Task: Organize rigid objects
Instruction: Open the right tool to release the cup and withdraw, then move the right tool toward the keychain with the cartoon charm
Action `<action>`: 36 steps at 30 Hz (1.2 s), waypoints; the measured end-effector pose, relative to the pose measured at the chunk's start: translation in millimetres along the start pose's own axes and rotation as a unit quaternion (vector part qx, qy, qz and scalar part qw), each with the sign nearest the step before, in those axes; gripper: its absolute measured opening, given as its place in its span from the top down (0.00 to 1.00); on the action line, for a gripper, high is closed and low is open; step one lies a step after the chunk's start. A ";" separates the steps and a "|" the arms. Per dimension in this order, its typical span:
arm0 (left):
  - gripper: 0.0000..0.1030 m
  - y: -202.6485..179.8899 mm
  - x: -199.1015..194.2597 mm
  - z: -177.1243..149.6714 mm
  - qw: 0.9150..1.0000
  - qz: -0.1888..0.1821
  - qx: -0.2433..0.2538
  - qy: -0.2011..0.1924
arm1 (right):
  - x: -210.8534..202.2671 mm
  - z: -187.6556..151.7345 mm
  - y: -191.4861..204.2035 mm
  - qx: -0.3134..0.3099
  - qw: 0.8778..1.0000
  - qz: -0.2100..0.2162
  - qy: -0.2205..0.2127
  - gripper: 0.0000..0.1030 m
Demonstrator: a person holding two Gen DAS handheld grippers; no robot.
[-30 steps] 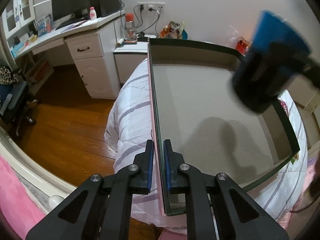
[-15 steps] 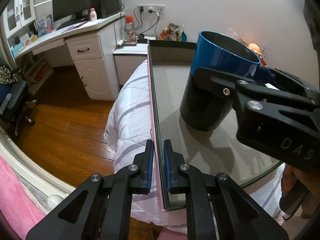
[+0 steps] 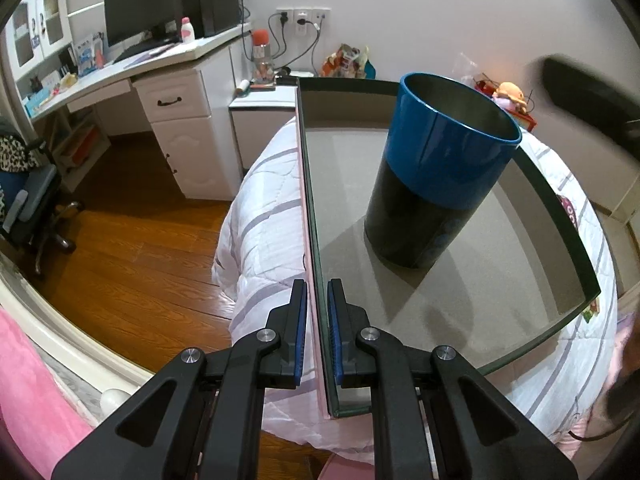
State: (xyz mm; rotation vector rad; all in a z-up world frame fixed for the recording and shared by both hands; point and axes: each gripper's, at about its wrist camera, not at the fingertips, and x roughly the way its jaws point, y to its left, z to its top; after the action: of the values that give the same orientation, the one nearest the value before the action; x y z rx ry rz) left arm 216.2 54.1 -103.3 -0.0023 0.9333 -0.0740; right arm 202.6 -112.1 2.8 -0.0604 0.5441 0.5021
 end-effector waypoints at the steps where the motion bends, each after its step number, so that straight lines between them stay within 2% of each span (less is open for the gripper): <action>1: 0.90 -0.8 -1.3 0.3 1.000 0.003 0.002 -0.001 | -14.2 0.4 -7.3 0.008 1.000 -0.005 -0.013 0.20; 3: 0.90 -1.9 -2.3 0.5 1.000 0.006 0.004 -0.003 | -34.1 0.0 -17.7 0.017 0.999 -0.017 -0.031 0.20; 6: 0.90 -3.6 -1.2 1.2 1.000 0.013 0.004 -0.002 | -66.8 -3.9 -37.8 0.029 0.995 -0.080 -0.058 0.20; 9: 0.90 -4.1 0.5 0.9 1.000 0.014 0.003 0.002 | -86.7 -13.7 -61.1 0.035 0.985 -0.165 -0.046 0.20; 11: 0.90 -5.0 0.6 1.1 1.000 0.017 0.004 0.002 | -94.4 -21.7 -77.5 0.051 0.979 -0.192 -0.038 0.20; 16: 0.90 -7.4 0.6 2.6 1.000 0.025 0.005 0.001 | -106.2 -45.1 -113.8 0.115 0.976 -0.180 -0.032 0.20; 18: 0.90 -8.1 1.0 2.1 1.000 0.027 0.004 0.001 | -106.2 -54.8 -124.7 0.126 0.974 -0.189 -0.020 0.20; 21: 0.90 -10.1 2.5 2.3 0.999 0.033 0.005 0.002 | -101.2 -66.1 -133.9 0.133 0.970 -0.205 0.002 0.20; 30: 0.90 -13.3 5.7 1.6 0.999 0.043 0.009 0.005 | -82.2 -94.4 -159.2 0.150 0.966 -0.207 0.046 0.20; 36: 0.90 -13.2 6.2 0.8 0.999 0.041 0.010 0.007 | -56.7 -111.0 -162.1 0.141 0.962 -0.215 0.093 0.20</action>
State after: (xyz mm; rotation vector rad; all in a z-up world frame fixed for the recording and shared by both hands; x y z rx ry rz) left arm 219.6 40.5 -107.4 0.0539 0.9463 -0.0074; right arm 183.9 -300.1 -75.6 0.0465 0.7600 -0.0088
